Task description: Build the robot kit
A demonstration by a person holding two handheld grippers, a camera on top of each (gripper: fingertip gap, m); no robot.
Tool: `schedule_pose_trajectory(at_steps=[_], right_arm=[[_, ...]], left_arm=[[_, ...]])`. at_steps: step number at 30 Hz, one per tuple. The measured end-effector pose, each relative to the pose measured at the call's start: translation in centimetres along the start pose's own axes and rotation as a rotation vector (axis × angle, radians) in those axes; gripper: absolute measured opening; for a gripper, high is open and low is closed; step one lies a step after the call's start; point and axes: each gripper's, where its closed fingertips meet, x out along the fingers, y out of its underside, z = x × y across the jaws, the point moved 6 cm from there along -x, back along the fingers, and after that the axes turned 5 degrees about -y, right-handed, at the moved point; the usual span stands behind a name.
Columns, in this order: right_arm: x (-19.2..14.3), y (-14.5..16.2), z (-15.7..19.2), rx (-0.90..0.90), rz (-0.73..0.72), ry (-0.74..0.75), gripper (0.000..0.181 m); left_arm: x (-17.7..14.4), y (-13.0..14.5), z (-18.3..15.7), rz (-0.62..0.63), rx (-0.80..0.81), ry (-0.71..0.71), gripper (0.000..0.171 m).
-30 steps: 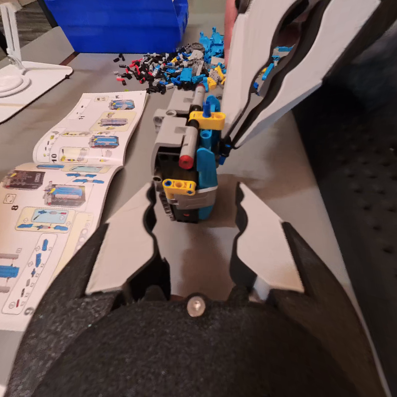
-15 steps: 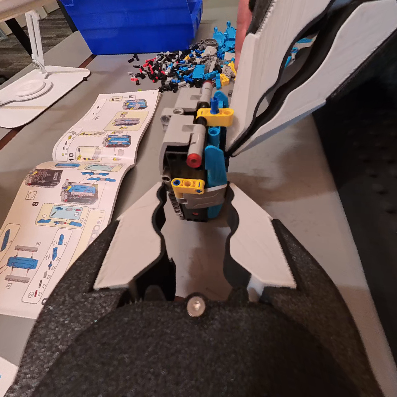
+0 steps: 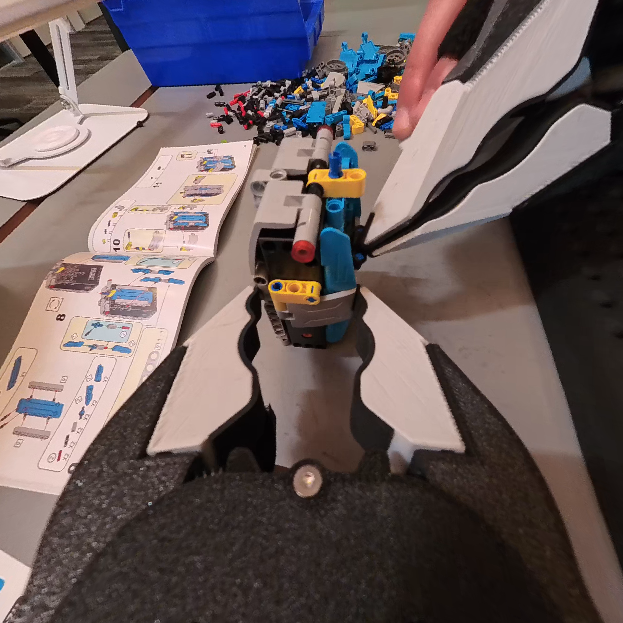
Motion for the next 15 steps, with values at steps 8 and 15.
schedule_pose_trajectory(at_steps=[8,15], right_arm=[[0.03,0.05,-0.02,0.012,-0.014,0.002,0.001],[0.12,0.12,0.13,0.011,-0.022,0.015,0.0]], left_arm=[[-0.01,0.0,-0.01,0.0,-0.003,0.0,0.055],[-0.02,0.04,0.13,0.001,-0.013,-0.007,0.055]])
